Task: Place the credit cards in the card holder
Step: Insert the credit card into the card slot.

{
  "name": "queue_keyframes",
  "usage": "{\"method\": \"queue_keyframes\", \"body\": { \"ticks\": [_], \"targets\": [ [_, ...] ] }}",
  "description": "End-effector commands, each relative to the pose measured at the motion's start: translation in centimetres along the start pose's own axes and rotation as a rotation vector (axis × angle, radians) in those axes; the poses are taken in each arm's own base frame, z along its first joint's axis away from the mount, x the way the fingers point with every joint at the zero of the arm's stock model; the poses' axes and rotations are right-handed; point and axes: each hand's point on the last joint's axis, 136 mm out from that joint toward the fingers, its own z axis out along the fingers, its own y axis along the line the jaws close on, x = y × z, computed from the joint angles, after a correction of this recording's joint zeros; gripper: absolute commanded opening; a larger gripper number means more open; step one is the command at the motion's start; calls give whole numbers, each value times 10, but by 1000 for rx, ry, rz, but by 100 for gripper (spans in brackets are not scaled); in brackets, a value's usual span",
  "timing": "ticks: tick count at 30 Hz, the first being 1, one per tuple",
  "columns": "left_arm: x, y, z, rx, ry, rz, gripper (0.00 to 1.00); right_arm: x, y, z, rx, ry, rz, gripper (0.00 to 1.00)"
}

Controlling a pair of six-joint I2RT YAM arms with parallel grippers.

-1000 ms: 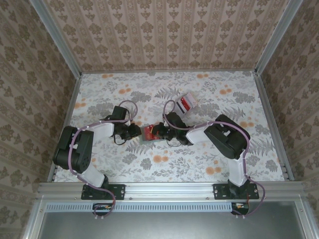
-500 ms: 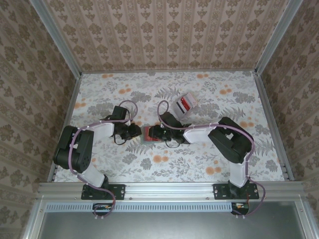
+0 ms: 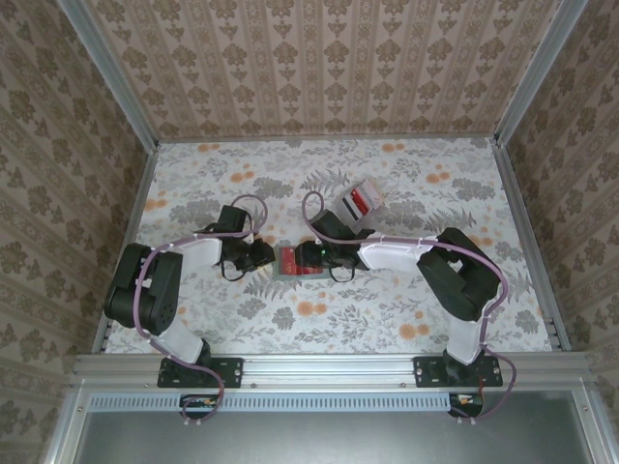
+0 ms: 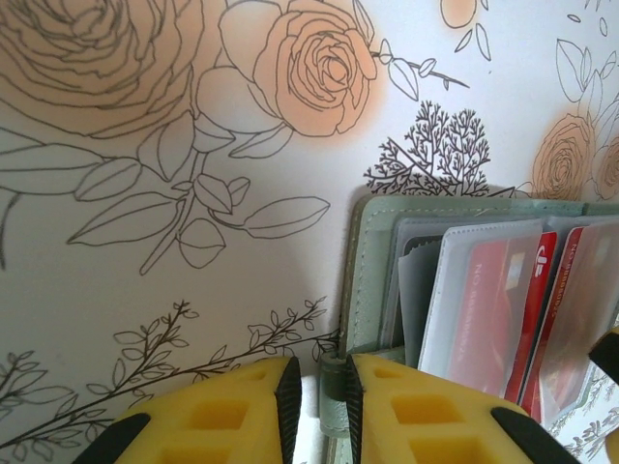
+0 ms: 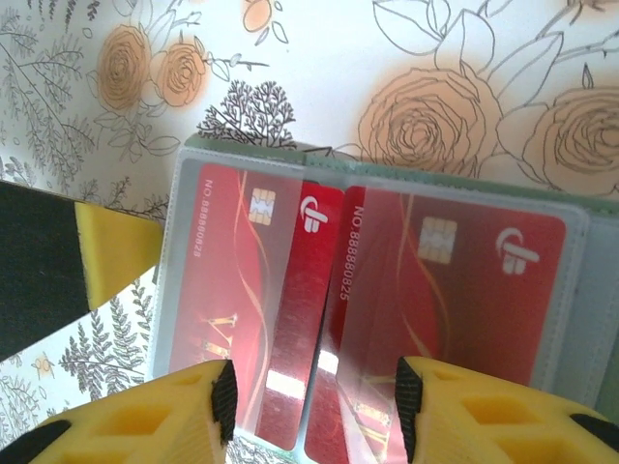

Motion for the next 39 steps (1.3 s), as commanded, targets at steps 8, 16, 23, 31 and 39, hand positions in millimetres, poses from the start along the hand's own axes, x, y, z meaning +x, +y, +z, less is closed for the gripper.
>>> {"method": "queue_keyframes", "body": {
  "ticks": [8,16,23,31,39],
  "targets": [
    [19,4,18,-12,79,3,24,1,11,-3,-22,45,-57,30],
    [21,3,19,-10,83,5,24,-2,14,13,5,64,-86,23],
    [21,2,20,-7,80,2,24,5,4,29,71,110,-102,22],
    [20,-3,17,-3,80,12,24,1,14,24,35,104,-110,22],
    [5,-17,-21,-46,4,71,34,-19,10,-30,8,26,-88,27]
  ]
}}
